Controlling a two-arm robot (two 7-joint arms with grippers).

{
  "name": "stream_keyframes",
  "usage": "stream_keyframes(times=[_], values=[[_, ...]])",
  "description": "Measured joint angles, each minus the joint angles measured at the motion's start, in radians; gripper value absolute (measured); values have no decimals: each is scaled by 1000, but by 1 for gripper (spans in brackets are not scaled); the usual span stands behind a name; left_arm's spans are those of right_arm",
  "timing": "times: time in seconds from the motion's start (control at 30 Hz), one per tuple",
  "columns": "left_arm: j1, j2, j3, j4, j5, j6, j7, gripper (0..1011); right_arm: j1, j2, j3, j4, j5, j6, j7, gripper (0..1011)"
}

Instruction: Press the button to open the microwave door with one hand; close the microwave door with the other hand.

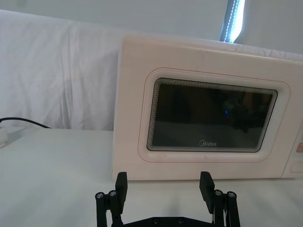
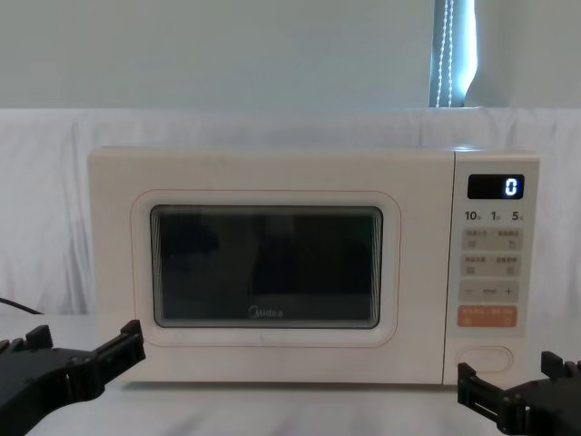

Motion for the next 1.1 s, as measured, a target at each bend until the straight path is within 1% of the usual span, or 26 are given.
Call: stream_keyframes(times=[1.1], values=[[0,0,0,0,0,0,0,1001,0,0,0,0,0,0,0,1002]])
